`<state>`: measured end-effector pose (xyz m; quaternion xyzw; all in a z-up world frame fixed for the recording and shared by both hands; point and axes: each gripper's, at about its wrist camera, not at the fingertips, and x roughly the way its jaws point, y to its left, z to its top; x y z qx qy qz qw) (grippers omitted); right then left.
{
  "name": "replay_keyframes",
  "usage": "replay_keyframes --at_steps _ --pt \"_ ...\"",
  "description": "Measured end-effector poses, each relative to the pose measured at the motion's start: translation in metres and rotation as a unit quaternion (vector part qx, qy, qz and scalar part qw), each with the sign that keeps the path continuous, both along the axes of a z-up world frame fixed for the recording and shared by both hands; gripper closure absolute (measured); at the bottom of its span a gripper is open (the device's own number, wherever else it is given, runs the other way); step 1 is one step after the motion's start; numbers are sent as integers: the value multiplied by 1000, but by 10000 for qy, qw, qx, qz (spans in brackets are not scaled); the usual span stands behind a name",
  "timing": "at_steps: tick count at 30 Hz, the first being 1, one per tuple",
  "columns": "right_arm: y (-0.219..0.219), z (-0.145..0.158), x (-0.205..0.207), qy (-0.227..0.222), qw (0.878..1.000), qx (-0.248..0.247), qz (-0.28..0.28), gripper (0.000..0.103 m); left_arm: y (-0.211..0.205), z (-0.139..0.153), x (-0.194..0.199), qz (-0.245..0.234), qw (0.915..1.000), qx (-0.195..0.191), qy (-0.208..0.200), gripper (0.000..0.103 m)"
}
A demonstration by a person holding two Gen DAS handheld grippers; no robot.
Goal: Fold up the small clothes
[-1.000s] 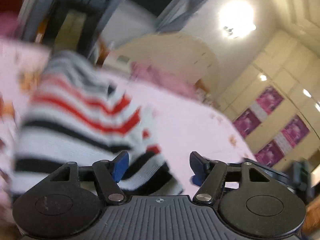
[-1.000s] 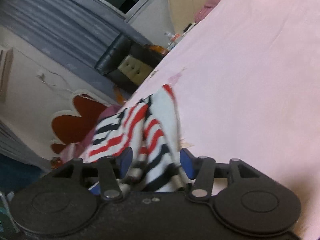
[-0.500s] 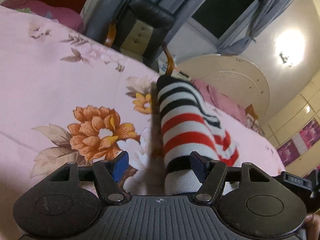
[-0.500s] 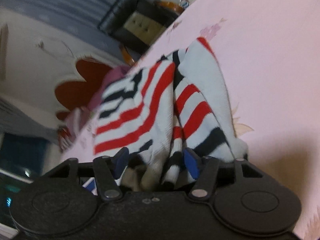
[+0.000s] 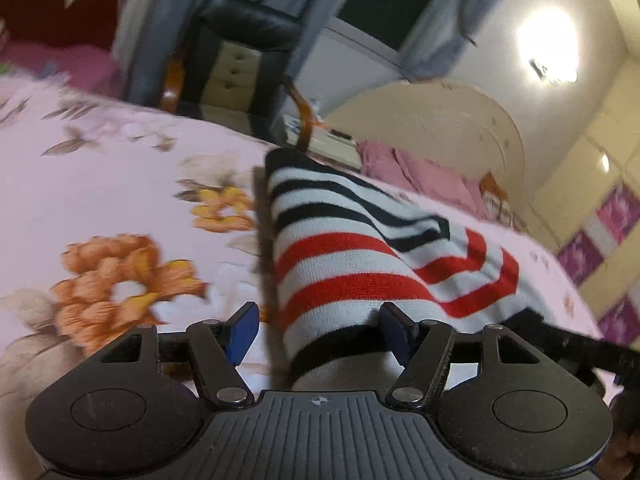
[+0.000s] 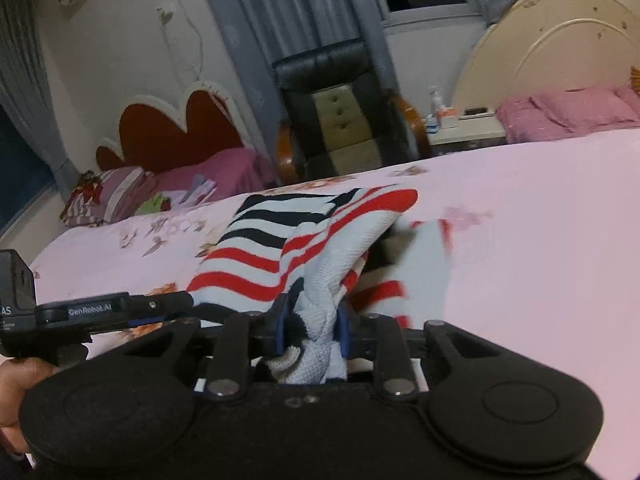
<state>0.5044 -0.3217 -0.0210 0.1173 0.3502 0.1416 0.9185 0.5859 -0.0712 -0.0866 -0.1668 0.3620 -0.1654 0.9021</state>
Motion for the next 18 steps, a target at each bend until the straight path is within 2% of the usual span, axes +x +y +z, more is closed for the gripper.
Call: replay_keyframes --at_steps 2,4,5,8,10,12,13,15,17,18 --pt "-10 -16 9 179 9997 -45 -154 80 -18 -3 1 -102 9993 356 -2 37" --pt "-20 -42 18 549 9980 45 -295 80 -31 -3 0 -167 9979 622 -84 37" --pt "-23 -52 18 595 9976 142 -338 80 -35 -2 0 -212 9970 739 -130 37" --pt "-24 -51 15 569 9974 259 -363 78 -37 3 0 -352 9949 929 -193 37" --pt "-22 -45 13 520 9978 236 -337 70 -29 12 0 -399 9947 904 -296 37" --pt "-26 -33 12 183 9986 188 -459 43 -18 23 -1 -343 9948 806 -523 37" --pt "-30 -30 14 75 9985 250 -474 43 -14 26 3 -353 9955 693 -540 37" --pt "-42 -33 33 310 9955 675 -590 54 -10 27 14 -423 9956 653 -523 37" --pt "-55 -39 50 401 9913 1021 -727 77 -13 28 25 -532 9942 781 -511 37" --pt "-56 -40 59 360 9914 994 -776 84 -14 27 31 -553 9938 833 -486 37"
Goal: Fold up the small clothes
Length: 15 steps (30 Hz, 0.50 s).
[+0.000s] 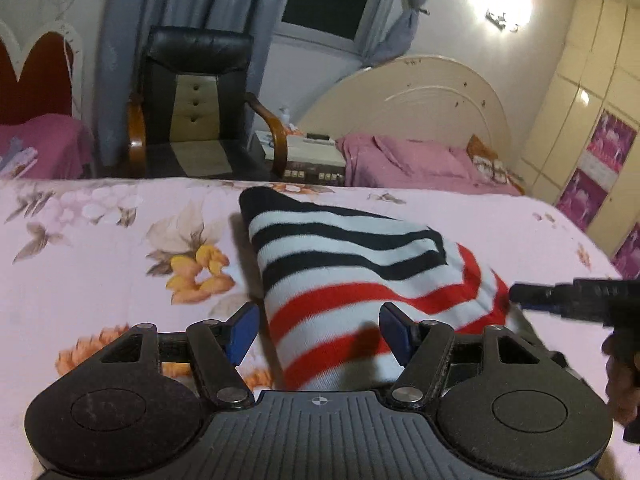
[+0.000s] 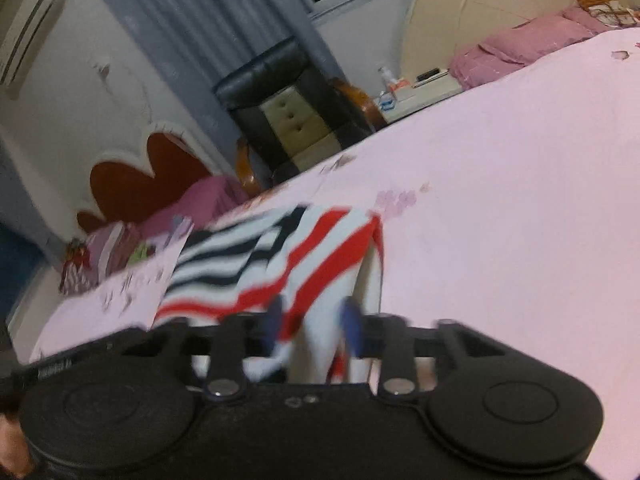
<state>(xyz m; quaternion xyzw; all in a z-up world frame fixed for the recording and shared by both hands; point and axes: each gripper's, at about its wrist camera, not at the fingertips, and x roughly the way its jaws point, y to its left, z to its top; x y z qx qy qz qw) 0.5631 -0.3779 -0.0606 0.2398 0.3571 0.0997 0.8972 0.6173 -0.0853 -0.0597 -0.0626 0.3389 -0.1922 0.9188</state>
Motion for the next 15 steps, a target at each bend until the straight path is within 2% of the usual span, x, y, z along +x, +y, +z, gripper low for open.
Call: replay_keyframes --at_steps 3,4,5,6,8,10,12,15 --pt "4 -4 18 11 9998 -159 123 89 -10 -12 18 -90 9992 277 278 37" --pt "7 -8 22 117 9991 -369 170 92 -15 -18 22 -142 9985 403 356 37" --pt "11 -16 27 360 9970 -653 205 92 -18 -20 23 -171 9983 410 381 37" --pt "11 -20 28 422 9961 -749 197 92 -20 -20 23 -156 9981 438 393 36" --pt "6 -19 22 423 9966 -695 122 91 -23 -10 14 -87 9979 589 271 36" --pt "4 -4 4 227 9975 -662 20 85 -22 2 -9 -259 9977 630 3 36" --pt "6 13 -23 -20 9980 -611 155 75 -19 7 -35 -397 9973 596 -176 36" --pt "12 27 -61 -38 9977 -572 364 75 -14 8 -67 -417 9975 514 -236 36"
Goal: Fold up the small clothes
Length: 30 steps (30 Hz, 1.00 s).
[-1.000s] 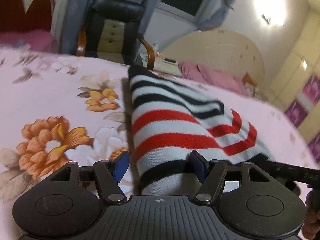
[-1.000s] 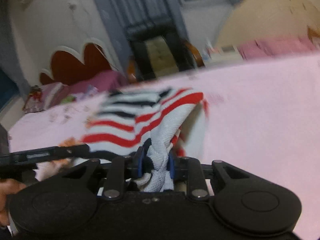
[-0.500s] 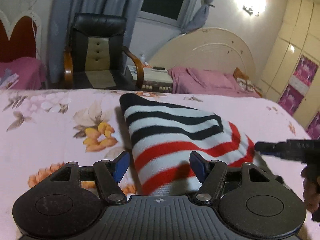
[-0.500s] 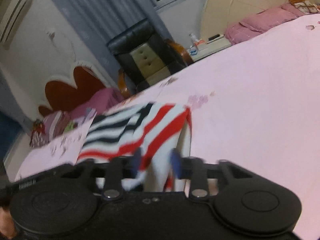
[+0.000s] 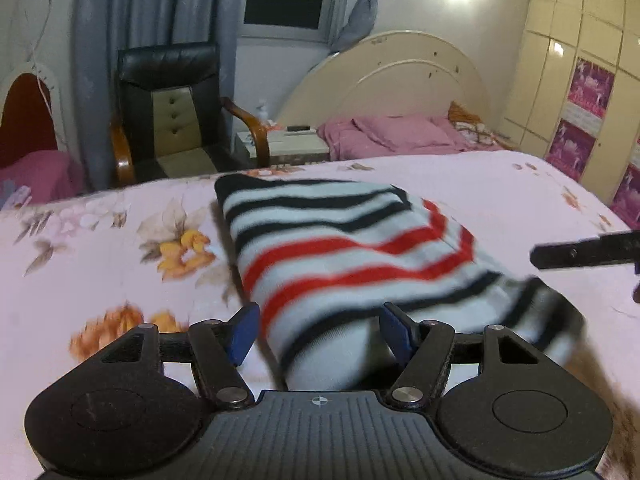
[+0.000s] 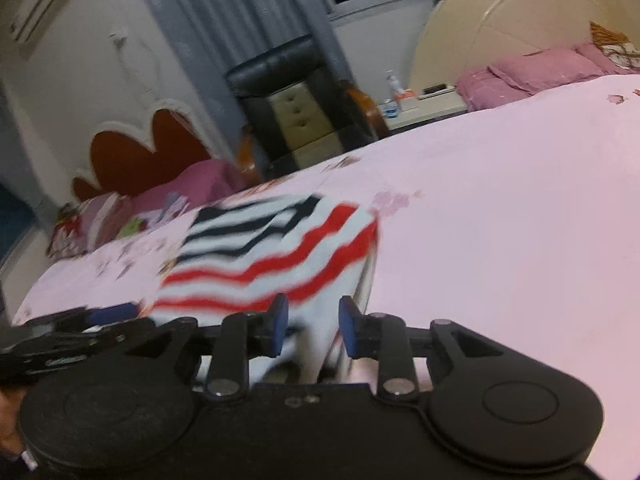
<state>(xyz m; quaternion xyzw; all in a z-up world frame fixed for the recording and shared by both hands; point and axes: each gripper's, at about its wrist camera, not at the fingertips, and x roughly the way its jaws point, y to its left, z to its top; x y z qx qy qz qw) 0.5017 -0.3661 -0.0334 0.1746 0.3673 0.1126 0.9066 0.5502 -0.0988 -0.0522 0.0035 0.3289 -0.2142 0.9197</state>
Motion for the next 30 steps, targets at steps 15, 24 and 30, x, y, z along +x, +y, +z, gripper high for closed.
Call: replay_keyframes --at_steps 15,24,30 --pt "16 -43 -42 601 9981 -25 -162 96 15 -38 -39 363 9988 -7 317 35" --pt "24 -1 -59 -233 9992 -206 -253 89 21 -25 -41 418 9988 47 245 29" --pt "24 -33 -30 160 9987 -338 -334 94 25 -38 -34 517 9978 -37 413 14"
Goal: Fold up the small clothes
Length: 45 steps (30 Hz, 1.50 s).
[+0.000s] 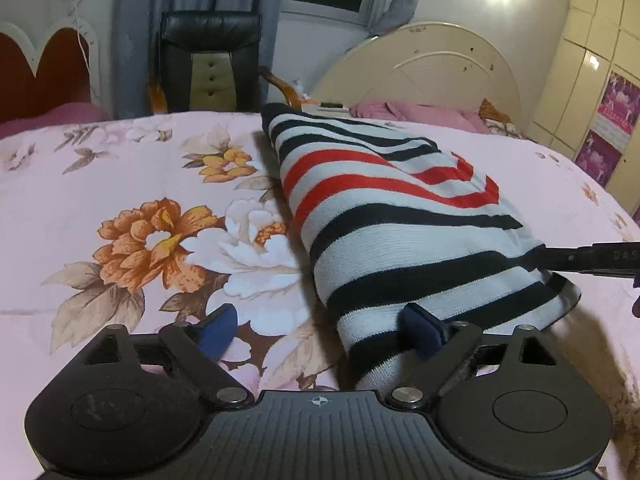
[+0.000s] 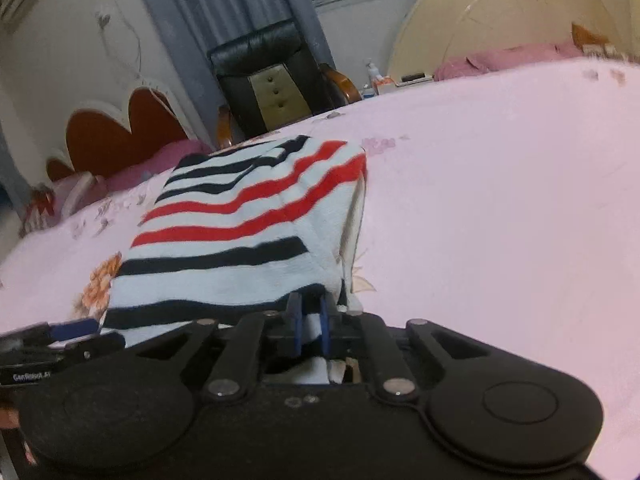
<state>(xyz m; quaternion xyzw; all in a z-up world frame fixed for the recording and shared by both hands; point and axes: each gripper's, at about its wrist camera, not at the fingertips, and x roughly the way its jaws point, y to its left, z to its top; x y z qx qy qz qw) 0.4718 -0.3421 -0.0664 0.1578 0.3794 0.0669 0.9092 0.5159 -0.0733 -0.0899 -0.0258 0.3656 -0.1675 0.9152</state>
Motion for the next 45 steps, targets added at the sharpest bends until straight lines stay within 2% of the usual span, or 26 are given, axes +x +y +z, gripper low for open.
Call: replay_keyframes --at_steps 2,4,5,6,8,10,12,13,17,22,25,34,40,45 --pt "-1 6 -1 32 10000 -17 47 92 1 5 0 -57 10000 32 -32 14" --pt "-5 20 -8 -155 9998 125 58 89 4 13 -1 -87 9998 -71 -140 14" --pt "-10 26 -10 -274 9994 193 25 79 7 14 2 -78 9997 -187 -137 14" --pt "-16 30 -10 -367 9989 304 -16 65 9 15 7 -66 9994 -341 -89 14" --pt "-30 29 0 -284 9976 615 -117 50 12 14 20 -36 9975 -703 72 14" --pt "-44 20 14 -131 9941 1049 -226 48 16 11 33 -9 9926 -1181 280 14" --pt "-56 9 26 -11 9893 1438 -251 42 25 3 47 102 9790 -1926 656 14" --pt "-61 4 31 54 9868 1599 -234 41 27 0 52 134 9737 -2142 760 15" --pt "-68 -17 47 351 9791 2000 -89 41 18 -8 68 18 9751 -2004 951 24" --pt "-63 -33 60 686 9736 2157 304 43 12 -23 86 -109 9679 -2213 1182 24" --pt "-58 -39 66 699 9697 2290 490 49 9 -27 96 -131 9637 -2375 1213 24" --pt "-66 -33 69 589 9670 2390 658 51 2 -28 112 -348 9652 -2299 1200 24" --pt "-65 -41 72 508 9683 2363 633 49 -10 -22 114 -485 9766 -1834 1015 24" --pt "-41 -32 74 388 9803 1776 777 53 -17 -19 112 -507 9829 -1534 881 30"
